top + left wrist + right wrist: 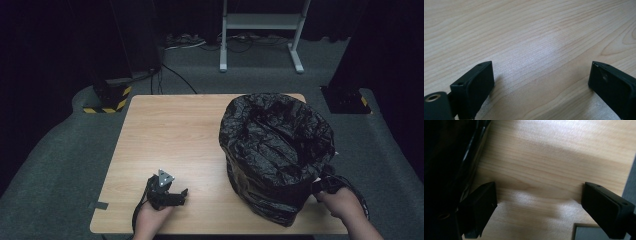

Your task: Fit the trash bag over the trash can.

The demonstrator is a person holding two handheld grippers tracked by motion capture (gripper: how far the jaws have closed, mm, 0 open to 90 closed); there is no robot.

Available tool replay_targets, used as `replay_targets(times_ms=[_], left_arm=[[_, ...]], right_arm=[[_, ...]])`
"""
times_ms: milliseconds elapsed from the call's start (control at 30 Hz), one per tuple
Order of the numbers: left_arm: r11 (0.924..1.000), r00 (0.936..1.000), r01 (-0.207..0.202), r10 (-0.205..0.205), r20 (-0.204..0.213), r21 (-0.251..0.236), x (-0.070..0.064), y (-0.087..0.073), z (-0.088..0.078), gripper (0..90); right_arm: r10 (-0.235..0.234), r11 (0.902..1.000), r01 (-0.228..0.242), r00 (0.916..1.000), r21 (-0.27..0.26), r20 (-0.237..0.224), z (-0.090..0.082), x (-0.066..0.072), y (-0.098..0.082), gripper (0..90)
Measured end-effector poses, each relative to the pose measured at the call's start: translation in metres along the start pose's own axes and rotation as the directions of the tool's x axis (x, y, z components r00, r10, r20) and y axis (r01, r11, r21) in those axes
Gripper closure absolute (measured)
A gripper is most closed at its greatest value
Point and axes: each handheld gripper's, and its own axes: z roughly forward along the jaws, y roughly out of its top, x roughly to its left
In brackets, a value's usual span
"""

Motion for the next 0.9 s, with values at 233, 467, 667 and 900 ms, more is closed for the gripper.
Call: replay_targets(times_ms=[233,467,667,900], left_arm=[[1.0,1.0,0.002,-0.002,-0.003,-0.002,0.0,-0.001,0.001,0.1],[1.0,1.0,0.0,0.0,-0.002,-0.002,0.0,-0.001,0.002,0.0],[1.0,1.0,0.002,-0.002,-0.005,-0.002,0.0,0.0,0.002,0.0],[1.0,1.0,0.004,-0.004,-0.004,-0.004,-0.001,-0.001,0.002,0.1]], right_arm=[[0.044,0.9841,-0.044,0.999,0.172,0.008,0.002,-0.003,0.011,11.9],[0.035,0.9773,-0.035,0.9994,0.209,0.005,0.002,-0.004,0.013,11.0],[0.044,0.9782,-0.044,0.999,0.203,0.002,0.002,-0.004,0.012,11.0],[0.068,0.9712,-0.059,0.9972,0.231,-0.031,-0.031,-0.008,0.014,16.3]])
